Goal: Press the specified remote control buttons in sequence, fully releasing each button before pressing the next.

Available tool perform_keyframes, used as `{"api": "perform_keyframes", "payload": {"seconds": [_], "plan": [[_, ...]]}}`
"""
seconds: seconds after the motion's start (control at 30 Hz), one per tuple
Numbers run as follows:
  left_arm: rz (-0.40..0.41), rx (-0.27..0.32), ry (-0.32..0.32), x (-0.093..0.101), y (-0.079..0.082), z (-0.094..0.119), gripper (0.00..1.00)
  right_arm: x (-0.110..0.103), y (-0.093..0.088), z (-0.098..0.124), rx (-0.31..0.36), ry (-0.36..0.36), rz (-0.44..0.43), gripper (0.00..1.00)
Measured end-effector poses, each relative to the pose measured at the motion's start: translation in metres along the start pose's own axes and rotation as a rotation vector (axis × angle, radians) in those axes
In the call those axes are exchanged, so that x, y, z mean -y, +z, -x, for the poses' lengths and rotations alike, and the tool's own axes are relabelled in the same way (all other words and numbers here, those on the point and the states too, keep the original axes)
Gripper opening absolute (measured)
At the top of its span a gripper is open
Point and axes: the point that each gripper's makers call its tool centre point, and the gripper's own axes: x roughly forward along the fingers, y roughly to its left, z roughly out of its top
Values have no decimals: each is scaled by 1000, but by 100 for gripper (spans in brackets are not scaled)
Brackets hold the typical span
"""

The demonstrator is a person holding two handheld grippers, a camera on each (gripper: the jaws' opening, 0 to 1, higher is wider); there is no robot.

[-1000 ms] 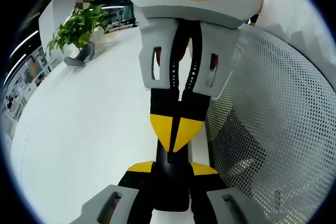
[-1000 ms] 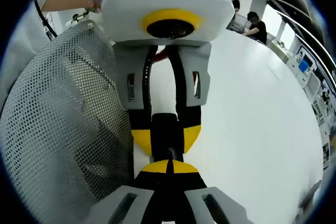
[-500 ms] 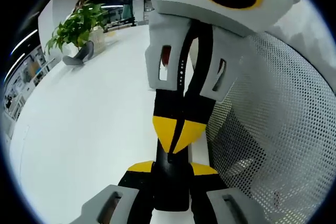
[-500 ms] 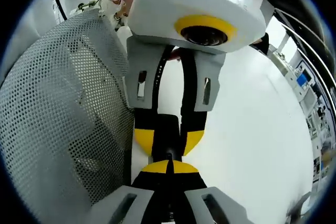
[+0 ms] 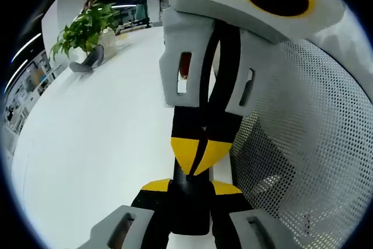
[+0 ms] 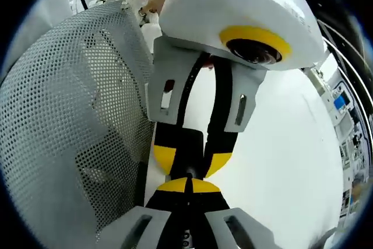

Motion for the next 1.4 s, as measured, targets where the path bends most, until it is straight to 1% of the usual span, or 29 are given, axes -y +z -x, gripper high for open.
{"api": "perform_keyframes", "payload": {"seconds": [0.07,0.17,0.2,0.27,0.3,0.4,0.47,0.53,0.57,0.63,0.7,0.77,0.8,0.87,0.9,1.0,1.07,1.13,1.4], "plan": [[0,-9,5,0,1,0,24,1,-1,1,11,-11,-16,0],[5,-8,9,0,0,0,24,1,0,3,86,-11,-98,0],[6,-5,9,0,0,0,24,2,0,4,114,-1,-136,0],[7,0,11,-1,-1,-1,24,2,-1,5,145,21,-172,0],[9,1,12,0,0,-1,24,2,-2,5,147,27,-187,0],[17,7,17,0,0,-1,24,2,-7,9,129,20,-187,0],[20,9,19,0,0,-1,24,2,-13,11,115,8,-216,0],[19,8,19,0,0,-1,24,2,-19,16,121,8,-248,3],[16,6,18,0,0,-1,24,1,-23,18,128,9,-281,6],[14,4,16,0,1,-1,24,-1,-32,21,125,26,-322,15],[14,6,15,-1,1,-1,24,-5,-41,23,115,40,-333,25],[15,10,15,-1,1,0,24,-7,-45,25,120,38,-304,26],[16,11,16,-1,1,-1,24,-7,-49,26,109,35,-308,27],[17,11,16,-1,1,-1,24,-8,-55,25,87,32,-310,27],[17,10,17,-1,1,-1,24,-7,-56,24,86,29,-309,27],[20,9,21,-1,1,-2,24,-7,-55,21,90,26,-311,29],[26,12,25,-2,1,-2,24,-5,-53,20,92,16,-293,27],[32,18,29,-2,1,-2,24,-4,-53,19,94,12,-306,24],[61,30,50,-2,2,-3,25,-7,-52,19,105,8,-300,23]]}}
